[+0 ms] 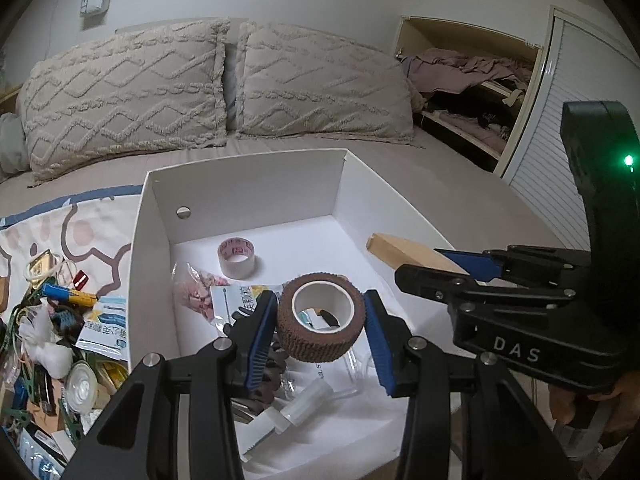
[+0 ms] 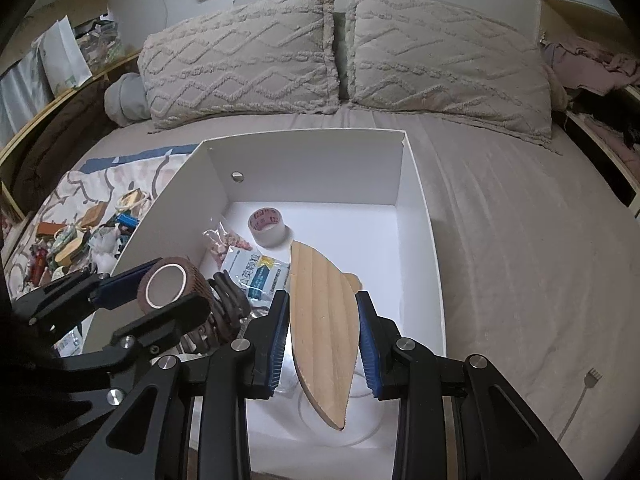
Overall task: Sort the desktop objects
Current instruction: 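Lower the tape roll and wooden board into the white box with both tools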
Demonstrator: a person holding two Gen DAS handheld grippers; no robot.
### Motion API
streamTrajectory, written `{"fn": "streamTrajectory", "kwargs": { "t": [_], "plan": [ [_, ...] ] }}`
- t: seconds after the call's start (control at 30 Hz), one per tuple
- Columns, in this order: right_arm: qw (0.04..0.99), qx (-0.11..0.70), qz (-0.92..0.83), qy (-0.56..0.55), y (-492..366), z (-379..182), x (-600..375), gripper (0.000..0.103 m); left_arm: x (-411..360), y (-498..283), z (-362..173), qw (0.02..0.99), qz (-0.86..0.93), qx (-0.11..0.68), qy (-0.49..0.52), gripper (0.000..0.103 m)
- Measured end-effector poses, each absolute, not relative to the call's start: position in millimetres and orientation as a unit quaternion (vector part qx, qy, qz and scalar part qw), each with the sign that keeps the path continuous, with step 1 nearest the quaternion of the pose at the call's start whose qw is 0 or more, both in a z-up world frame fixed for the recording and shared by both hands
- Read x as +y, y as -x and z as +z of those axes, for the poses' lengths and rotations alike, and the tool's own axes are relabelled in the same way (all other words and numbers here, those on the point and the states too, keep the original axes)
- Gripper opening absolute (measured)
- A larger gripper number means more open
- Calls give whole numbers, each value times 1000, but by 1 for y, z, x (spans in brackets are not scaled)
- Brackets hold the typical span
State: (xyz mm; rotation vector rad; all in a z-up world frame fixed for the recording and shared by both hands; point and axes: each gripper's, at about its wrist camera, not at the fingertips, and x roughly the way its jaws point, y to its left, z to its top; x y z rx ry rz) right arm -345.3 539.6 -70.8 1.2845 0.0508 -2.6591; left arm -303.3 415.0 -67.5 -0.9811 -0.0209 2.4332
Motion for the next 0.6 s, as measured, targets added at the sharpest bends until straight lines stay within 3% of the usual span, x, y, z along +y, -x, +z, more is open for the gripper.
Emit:
{"fn": "streamTrajectory", "kwargs": {
  "t": [0.6],
  "plan": [
    [80,36,-890,-448,346,-76,544,33,410,310,-83,245,882,-32,400,44]
  ]
}}
